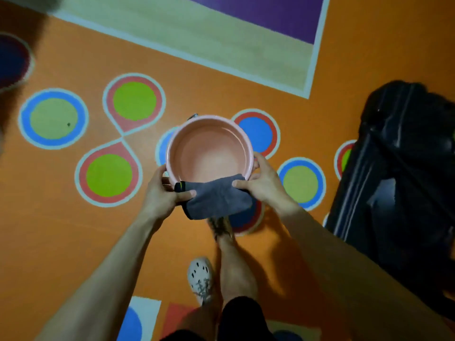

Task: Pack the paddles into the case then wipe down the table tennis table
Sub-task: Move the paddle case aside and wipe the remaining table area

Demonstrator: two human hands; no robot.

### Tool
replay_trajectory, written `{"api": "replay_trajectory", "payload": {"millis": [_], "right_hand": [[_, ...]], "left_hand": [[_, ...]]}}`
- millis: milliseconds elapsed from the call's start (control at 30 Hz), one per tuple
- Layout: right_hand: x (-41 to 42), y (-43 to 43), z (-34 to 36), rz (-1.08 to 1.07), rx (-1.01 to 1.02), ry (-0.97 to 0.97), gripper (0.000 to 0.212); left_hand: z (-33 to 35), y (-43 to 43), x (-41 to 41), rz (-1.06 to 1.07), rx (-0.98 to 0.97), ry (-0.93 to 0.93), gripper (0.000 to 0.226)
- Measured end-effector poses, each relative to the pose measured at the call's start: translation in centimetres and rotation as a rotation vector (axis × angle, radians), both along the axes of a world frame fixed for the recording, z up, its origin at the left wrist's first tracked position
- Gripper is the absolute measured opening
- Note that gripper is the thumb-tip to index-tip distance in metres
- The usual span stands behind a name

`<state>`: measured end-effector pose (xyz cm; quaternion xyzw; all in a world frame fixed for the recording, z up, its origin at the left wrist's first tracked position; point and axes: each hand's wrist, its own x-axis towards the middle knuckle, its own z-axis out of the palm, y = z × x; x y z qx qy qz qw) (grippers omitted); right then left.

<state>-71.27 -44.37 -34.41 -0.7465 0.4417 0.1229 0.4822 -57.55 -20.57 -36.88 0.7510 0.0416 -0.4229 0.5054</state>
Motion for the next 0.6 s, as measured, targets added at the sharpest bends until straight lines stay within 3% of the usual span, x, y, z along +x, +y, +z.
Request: {"api": "replay_trajectory", "payload": {"millis": [67, 200, 367, 600], "right_hand": [[-6.3, 0.0, -0.5, -0.089, 0.02, 0.002, 0.08], [-19.8, 0.0, -3.6, -0.255, 0.122, 0.071, 0.103], [-34.6, 1.4, -4.5, -0.396, 0.089, 0.115, 0.088], [-55.5, 1.5, -11.8, -0.424, 0.116, 0.175, 0.102]], "left_hand": [[-0.8, -1.0, -4.5, -0.097, 0.017, 0.01, 0.081], [-1.9, -3.0, -13.9, -0.279, 0.054, 0.031, 0.095], [-3.5, -4.3, -28.0, -0.39, 0.057, 0.073, 0.086], [-11.0, -5.3, -48.7, -0.383, 0.095, 0.128, 0.095]]}}
